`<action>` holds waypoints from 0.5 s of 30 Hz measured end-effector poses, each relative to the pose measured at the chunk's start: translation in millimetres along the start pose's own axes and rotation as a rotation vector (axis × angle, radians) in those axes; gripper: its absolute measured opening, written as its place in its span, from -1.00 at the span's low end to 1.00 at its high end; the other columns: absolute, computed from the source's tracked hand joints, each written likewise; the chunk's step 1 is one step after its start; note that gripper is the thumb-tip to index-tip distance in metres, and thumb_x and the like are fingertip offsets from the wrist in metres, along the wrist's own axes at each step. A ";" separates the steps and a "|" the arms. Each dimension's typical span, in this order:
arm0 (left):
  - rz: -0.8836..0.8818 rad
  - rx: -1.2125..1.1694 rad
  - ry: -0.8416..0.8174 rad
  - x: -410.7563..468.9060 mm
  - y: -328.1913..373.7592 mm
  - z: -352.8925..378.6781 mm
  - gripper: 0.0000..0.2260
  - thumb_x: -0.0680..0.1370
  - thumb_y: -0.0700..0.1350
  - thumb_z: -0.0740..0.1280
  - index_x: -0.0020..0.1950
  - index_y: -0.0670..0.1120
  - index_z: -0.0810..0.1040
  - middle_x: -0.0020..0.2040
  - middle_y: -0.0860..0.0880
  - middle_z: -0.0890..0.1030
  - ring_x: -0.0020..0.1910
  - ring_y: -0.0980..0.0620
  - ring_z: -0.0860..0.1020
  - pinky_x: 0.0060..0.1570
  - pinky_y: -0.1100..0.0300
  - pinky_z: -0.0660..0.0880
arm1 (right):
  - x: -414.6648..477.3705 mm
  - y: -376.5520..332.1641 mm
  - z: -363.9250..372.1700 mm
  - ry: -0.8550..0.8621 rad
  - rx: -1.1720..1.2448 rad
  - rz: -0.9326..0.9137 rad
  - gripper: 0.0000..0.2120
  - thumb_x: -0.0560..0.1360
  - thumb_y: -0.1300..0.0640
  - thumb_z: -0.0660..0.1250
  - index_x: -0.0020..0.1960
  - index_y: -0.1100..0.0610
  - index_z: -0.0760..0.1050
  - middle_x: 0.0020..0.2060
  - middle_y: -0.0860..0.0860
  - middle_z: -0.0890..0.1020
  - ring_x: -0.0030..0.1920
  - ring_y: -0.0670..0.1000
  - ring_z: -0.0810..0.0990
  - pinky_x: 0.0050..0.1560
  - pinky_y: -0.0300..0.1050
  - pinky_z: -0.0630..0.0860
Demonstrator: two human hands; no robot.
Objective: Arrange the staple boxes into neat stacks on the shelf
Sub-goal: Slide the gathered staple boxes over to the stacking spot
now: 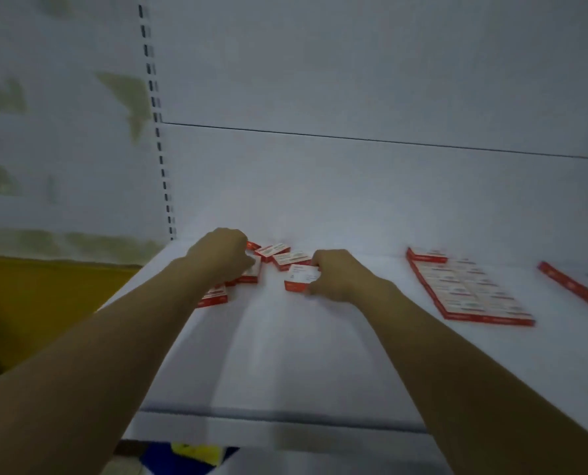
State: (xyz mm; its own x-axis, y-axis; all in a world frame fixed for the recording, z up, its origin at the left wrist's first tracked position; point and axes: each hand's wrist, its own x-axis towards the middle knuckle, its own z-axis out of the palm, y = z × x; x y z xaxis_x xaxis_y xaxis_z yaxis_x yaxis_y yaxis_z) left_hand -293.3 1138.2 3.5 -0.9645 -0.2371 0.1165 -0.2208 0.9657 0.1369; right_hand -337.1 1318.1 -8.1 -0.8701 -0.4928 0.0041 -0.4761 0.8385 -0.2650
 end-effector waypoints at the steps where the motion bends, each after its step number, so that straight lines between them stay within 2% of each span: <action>1: 0.048 0.000 -0.011 3.7 11.2 0.7 -0.71 0.56 -0.02 0.26 0.15 -0.19 0.55 0.09 -0.15 0.58 0.06 -0.11 0.51 -0.02 0.12 0.41 | -9.2 10.9 -5.8 0.022 -0.006 0.044 -0.54 0.41 0.02 0.43 0.23 0.17 0.44 0.18 0.13 0.54 0.17 0.11 0.50 0.12 -0.09 0.44; 3: 0.124 -0.003 -0.040 8.1 38.2 1.8 -0.68 0.57 0.01 0.24 0.19 -0.19 0.53 0.15 -0.16 0.56 0.13 -0.12 0.49 0.08 0.10 0.41 | -30.6 37.0 -17.7 0.060 -0.008 0.135 -0.54 0.41 0.04 0.44 0.24 0.17 0.44 0.20 0.14 0.53 0.18 0.11 0.50 0.12 -0.10 0.43; 7: 0.277 -0.025 -0.081 12.9 100.3 11.2 -0.64 0.58 0.05 0.23 0.25 -0.17 0.48 0.21 -0.14 0.52 0.18 -0.11 0.47 0.11 0.12 0.39 | -83.5 96.4 -43.5 0.114 -0.039 0.337 -0.48 0.43 0.04 0.42 0.32 0.19 0.39 0.24 0.15 0.51 0.21 0.14 0.47 0.16 -0.10 0.39; 13: 0.544 -0.054 -0.128 -11.5 225.7 30.1 -0.65 0.57 0.01 0.25 0.26 -0.16 0.49 0.22 -0.11 0.53 0.17 -0.07 0.49 0.12 0.14 0.43 | -196.9 187.2 -77.5 0.193 -0.046 0.701 -0.53 0.45 -0.01 0.40 0.27 0.18 0.41 0.19 0.11 0.53 0.13 0.10 0.50 0.06 -0.13 0.41; 15: 0.635 -0.044 -0.141 -24.3 271.9 32.6 -0.65 0.57 0.02 0.24 0.25 -0.16 0.50 0.24 -0.13 0.53 0.20 -0.09 0.48 0.16 0.13 0.43 | -238.1 210.6 -85.6 0.213 -0.059 0.797 -0.52 0.46 -0.05 0.38 0.26 0.18 0.40 0.19 0.12 0.52 0.16 0.11 0.48 0.09 -0.12 0.38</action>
State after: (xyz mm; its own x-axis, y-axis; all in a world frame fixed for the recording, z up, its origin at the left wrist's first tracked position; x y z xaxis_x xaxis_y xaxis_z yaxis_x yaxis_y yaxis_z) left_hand -334.7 1410.0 5.8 -0.9157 0.3976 0.0584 0.4018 0.9072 0.1244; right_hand -241.0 1631.9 17.7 -0.9524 0.3040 0.0206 0.2928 0.9317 -0.2148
